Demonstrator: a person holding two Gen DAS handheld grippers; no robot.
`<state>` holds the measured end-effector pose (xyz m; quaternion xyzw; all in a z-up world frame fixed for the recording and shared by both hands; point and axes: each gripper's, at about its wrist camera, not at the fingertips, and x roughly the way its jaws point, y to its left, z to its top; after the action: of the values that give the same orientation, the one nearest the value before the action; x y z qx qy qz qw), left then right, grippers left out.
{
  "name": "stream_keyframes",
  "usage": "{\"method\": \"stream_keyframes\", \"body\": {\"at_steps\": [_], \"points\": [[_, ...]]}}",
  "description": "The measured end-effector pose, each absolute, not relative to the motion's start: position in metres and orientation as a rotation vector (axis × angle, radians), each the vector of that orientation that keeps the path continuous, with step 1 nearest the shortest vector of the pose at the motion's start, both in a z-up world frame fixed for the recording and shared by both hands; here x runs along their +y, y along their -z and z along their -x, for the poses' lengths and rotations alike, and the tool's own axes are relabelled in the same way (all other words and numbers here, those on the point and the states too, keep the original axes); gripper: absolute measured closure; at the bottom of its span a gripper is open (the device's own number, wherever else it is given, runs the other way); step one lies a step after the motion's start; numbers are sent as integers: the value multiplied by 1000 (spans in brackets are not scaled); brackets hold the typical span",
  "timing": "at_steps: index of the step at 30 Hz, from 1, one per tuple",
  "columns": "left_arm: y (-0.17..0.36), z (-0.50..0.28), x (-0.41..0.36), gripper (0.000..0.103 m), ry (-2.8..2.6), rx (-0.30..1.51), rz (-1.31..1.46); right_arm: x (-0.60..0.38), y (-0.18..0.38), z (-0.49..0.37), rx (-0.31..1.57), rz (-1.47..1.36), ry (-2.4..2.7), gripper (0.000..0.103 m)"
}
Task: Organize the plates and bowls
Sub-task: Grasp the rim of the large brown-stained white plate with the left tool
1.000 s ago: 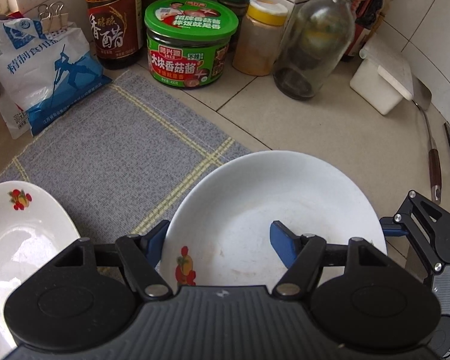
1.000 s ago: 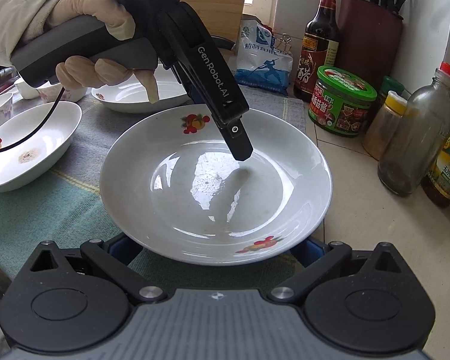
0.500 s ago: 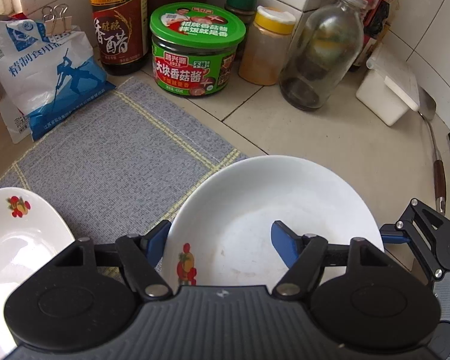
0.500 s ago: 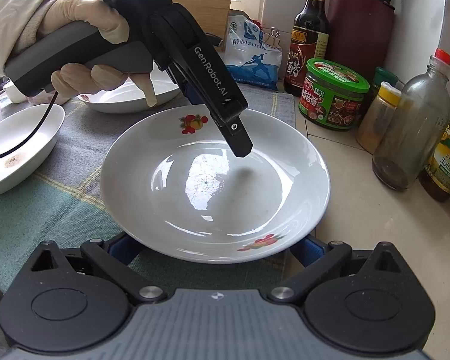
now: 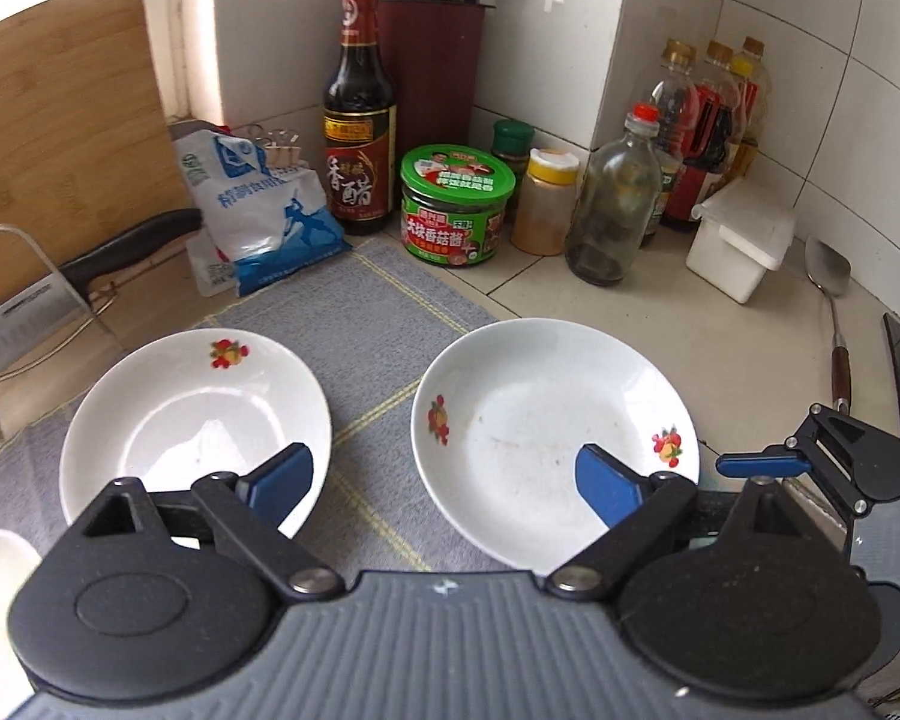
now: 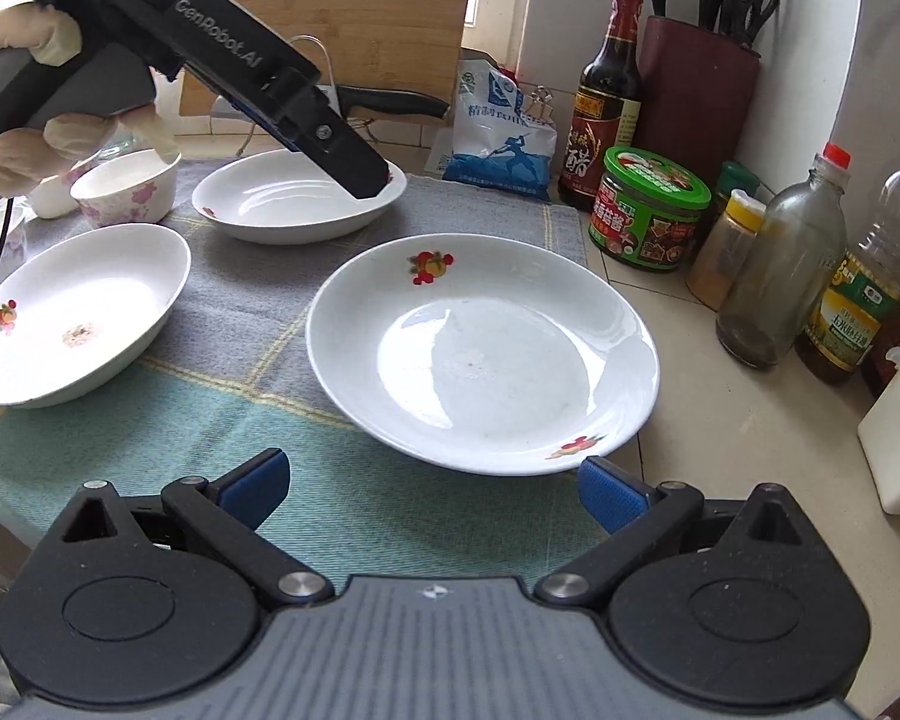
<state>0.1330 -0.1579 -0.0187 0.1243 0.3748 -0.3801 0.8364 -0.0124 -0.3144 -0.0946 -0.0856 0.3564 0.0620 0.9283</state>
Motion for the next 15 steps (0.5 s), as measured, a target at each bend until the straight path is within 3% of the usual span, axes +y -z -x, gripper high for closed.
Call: {"method": "stream_keyframes", "body": {"at_steps": [15], "points": [[34, -67, -38, 9, 565, 817, -226, -227, 103, 20, 716, 226, -357, 0]]}}
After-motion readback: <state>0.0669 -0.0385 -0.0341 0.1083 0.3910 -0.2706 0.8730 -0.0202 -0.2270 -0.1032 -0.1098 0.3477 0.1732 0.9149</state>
